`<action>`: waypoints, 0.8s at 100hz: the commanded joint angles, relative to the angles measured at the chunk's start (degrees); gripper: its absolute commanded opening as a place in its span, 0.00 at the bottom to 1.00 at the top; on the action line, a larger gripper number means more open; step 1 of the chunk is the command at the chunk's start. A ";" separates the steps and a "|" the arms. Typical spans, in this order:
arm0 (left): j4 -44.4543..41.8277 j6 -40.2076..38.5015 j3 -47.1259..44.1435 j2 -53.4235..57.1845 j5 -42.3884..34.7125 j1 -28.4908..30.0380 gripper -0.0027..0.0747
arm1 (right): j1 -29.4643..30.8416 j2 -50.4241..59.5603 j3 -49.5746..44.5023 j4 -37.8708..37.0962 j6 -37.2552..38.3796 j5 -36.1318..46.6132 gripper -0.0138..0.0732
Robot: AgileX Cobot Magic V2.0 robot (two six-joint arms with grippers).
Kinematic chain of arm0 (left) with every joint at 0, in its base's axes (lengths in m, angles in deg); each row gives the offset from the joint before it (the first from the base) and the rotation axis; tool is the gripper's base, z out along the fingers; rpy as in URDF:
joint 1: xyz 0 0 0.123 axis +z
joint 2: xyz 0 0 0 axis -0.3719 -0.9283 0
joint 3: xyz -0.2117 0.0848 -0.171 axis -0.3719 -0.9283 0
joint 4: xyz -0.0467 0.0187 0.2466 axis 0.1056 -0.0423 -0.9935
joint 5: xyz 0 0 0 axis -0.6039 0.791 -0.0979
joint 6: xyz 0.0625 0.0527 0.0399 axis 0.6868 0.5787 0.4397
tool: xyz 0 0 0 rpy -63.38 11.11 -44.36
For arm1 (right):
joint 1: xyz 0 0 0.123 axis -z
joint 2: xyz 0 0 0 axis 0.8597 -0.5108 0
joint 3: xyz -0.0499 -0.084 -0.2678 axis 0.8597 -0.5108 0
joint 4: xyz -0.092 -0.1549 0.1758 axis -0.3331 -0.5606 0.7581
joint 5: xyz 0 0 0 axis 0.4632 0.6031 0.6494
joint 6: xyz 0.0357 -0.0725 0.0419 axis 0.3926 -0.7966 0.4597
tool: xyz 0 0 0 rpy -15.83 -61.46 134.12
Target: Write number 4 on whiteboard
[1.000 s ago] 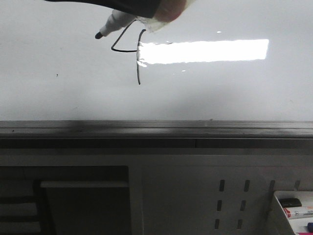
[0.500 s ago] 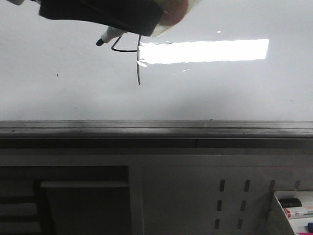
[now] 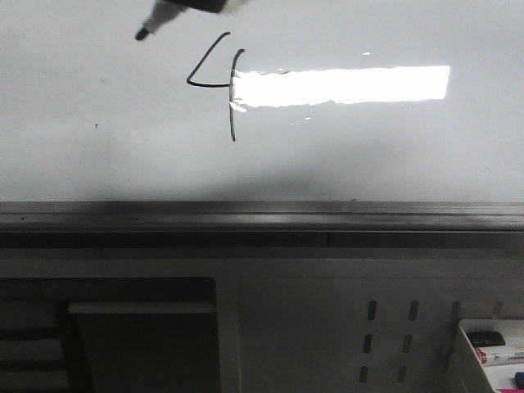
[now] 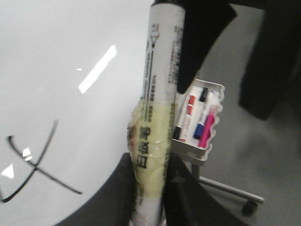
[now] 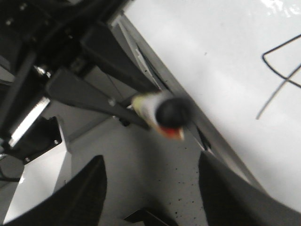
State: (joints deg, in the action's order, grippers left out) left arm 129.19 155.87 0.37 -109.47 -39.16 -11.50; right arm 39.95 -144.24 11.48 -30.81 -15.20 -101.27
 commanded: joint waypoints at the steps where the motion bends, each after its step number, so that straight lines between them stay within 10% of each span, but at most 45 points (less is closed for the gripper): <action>1: 2.41 -4.22 0.24 3.74 -3.71 2.35 0.01 | 3.93 2.95 1.97 2.27 0.51 1.82 0.66; 32: 25.24 -8.90 -11.26 11.59 -30.24 6.88 0.01 | 12.56 8.30 -2.38 3.51 2.21 3.16 0.65; 80: 25.69 -8.90 -4.43 -3.86 -30.51 6.88 0.01 | 12.56 8.44 -6.62 7.57 2.02 4.36 0.65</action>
State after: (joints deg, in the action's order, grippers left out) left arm 154.57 147.54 -7.21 -112.62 -69.83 -4.62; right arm 52.35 -136.88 3.49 -26.43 -12.91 -97.65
